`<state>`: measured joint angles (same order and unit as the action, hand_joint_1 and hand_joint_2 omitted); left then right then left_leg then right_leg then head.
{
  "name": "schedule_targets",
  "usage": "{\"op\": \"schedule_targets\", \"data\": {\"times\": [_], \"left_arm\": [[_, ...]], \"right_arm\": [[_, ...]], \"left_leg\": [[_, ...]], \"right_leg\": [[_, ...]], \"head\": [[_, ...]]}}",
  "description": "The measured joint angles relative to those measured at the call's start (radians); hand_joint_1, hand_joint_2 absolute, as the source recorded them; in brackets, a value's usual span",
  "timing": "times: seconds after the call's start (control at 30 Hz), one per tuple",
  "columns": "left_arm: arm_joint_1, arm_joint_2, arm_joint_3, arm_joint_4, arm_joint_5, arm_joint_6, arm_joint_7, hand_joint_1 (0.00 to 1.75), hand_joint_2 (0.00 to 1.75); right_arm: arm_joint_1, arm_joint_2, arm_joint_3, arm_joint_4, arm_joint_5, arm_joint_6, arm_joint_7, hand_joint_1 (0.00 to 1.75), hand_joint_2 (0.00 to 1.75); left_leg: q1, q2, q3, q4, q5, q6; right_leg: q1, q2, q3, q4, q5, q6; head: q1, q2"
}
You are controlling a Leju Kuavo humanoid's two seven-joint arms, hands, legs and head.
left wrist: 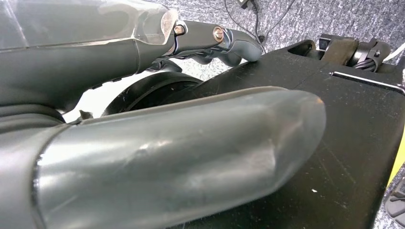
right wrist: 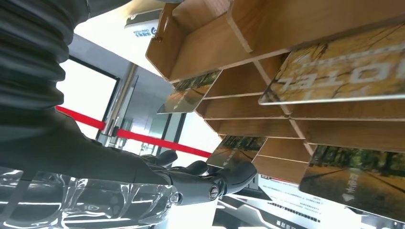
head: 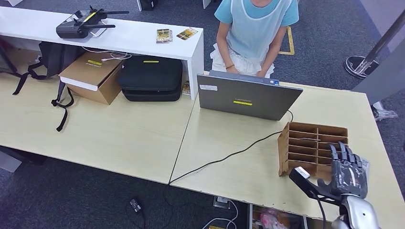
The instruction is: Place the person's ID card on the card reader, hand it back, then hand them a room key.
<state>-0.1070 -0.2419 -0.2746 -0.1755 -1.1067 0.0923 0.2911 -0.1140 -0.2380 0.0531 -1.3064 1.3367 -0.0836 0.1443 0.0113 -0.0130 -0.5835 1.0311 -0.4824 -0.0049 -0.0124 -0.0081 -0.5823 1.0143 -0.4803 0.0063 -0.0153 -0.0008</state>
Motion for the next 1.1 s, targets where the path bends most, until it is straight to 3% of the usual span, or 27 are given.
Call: {"op": "schedule_targets", "data": {"times": [0.2, 0.23, 0.33, 0.37, 0.8, 1.1], "left_arm": [[0.000, 0.000, 0.003, 0.000, 0.002, 0.000, 0.000, 0.00, 0.00], [0.000, 0.000, 0.003, 0.000, 0.002, 0.000, 0.000, 0.00, 0.00], [0.000, 0.000, 0.008, 0.000, 0.004, 0.000, 0.000, 0.00, 0.00], [0.000, 0.000, 0.010, 0.000, 0.006, 0.000, 0.000, 0.00, 0.00], [0.000, 0.000, 0.031, 0.000, 0.023, 0.002, 0.000, 0.00, 0.00], [0.001, 0.001, 0.049, 0.000, 0.035, 0.002, 0.000, 0.00, 0.00]], "right_arm": [[-0.011, -0.004, -0.009, 0.014, -0.001, 0.000, 0.000, 0.05, 1.75], [-0.012, -0.004, -0.009, 0.016, -0.001, 0.000, 0.000, 0.33, 1.75], [-0.017, -0.004, -0.010, 0.020, -0.001, 0.000, 0.000, 1.47, 1.75], [-0.019, -0.005, -0.010, 0.022, -0.002, 0.000, 0.000, 1.60, 1.75], [-0.031, -0.011, -0.020, 0.027, -0.004, -0.002, -0.001, 1.74, 1.75], [-0.032, -0.011, -0.027, 0.024, 0.002, -0.004, -0.002, 1.75, 1.75]], "left_leg": [[0.000, 0.000, 0.000, 0.000, 0.000, 0.000], [0.000, 0.000, 0.000, 0.000, 0.000, 0.000], [0.000, 0.000, 0.000, 0.000, 0.000, 0.000], [0.000, 0.000, 0.000, 0.000, 0.000, 0.000], [0.000, 0.000, 0.001, 0.000, 0.000, 0.000], [0.000, 0.000, 0.001, 0.000, 0.000, 0.000]], "right_leg": [[0.000, 0.000, 0.000, 0.000, 0.000, 0.000], [0.000, 0.000, 0.000, 0.000, 0.000, 0.000], [0.000, 0.000, 0.000, 0.000, 0.000, 0.000], [0.000, 0.000, 0.000, 0.000, 0.000, 0.000], [0.000, 0.000, 0.001, 0.000, 0.000, 0.000], [0.000, 0.000, 0.001, 0.000, 0.000, 0.000]], "head": [[0.000, 0.000], [0.000, 0.000], [0.000, 0.000], [0.000, 0.000], [0.000, 0.000], [0.000, 0.000]]}}
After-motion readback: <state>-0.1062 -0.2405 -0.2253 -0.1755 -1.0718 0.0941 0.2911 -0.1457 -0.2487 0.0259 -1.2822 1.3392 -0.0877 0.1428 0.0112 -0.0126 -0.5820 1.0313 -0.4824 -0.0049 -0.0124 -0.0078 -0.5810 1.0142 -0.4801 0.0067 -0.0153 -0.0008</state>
